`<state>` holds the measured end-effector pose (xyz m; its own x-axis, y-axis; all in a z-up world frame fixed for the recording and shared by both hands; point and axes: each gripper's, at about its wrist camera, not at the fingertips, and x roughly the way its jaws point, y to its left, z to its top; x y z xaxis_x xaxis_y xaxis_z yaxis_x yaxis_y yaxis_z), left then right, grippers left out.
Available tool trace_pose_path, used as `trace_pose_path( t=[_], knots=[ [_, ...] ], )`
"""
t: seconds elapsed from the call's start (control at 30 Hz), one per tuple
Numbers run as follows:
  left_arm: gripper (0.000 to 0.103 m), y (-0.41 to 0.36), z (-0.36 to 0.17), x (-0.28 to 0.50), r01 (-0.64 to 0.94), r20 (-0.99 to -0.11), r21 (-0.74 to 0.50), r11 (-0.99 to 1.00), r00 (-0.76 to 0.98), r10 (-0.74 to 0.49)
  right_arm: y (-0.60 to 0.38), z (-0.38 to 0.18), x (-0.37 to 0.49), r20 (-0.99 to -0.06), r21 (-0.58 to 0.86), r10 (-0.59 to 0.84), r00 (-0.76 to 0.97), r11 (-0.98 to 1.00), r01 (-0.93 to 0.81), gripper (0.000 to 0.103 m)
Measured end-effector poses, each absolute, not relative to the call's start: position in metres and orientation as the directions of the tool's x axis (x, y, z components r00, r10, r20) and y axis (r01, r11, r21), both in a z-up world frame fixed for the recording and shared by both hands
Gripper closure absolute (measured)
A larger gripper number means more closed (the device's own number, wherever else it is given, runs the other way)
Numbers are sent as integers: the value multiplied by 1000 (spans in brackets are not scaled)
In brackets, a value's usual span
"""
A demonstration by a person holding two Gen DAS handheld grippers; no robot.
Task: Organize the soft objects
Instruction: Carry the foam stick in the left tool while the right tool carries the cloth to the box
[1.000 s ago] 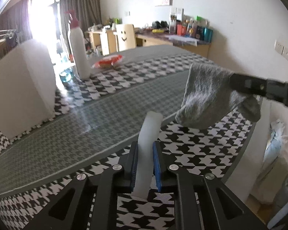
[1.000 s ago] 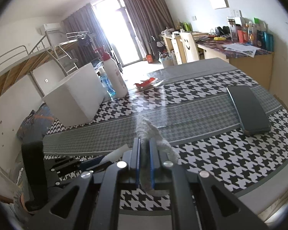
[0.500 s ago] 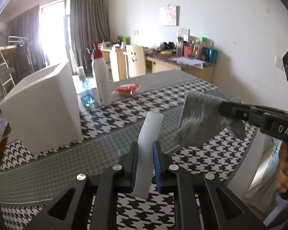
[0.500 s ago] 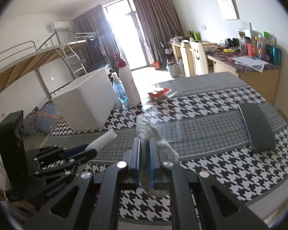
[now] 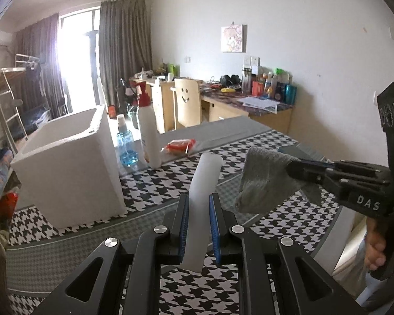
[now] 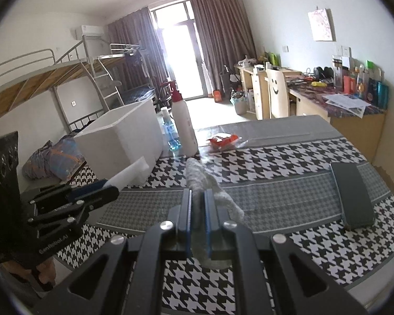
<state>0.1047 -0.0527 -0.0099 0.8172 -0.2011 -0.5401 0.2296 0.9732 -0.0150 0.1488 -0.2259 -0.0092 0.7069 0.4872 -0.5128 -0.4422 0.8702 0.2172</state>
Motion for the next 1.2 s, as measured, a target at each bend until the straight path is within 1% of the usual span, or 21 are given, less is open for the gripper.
trace_pose_path(
  t=[0.17,0.43,0.53,0.87,1.2],
  knots=[
    [86,-41,-1,103,203,-520,-10,979,835,-179,-215,-3,151,-507,181,468,724,879,-441,92],
    [86,-25,14,97,168,-481,-5,986,864,-150,-190,7,152,-508,24,349,787,920,-392,92],
    [86,-22,19,96,170,-471,-13,985,868,-156,-183,9,151,-500,-11,337,798,919,-394,92],
    [86,-6,35,91,158,-435,-19,987,888,-151,-173,22,155,-471,9,395,789,896,-443,92],
    [86,7,48,93,127,-405,-22,992,906,-125,-166,32,157,-451,7,392,802,900,-436,92]
  ],
)
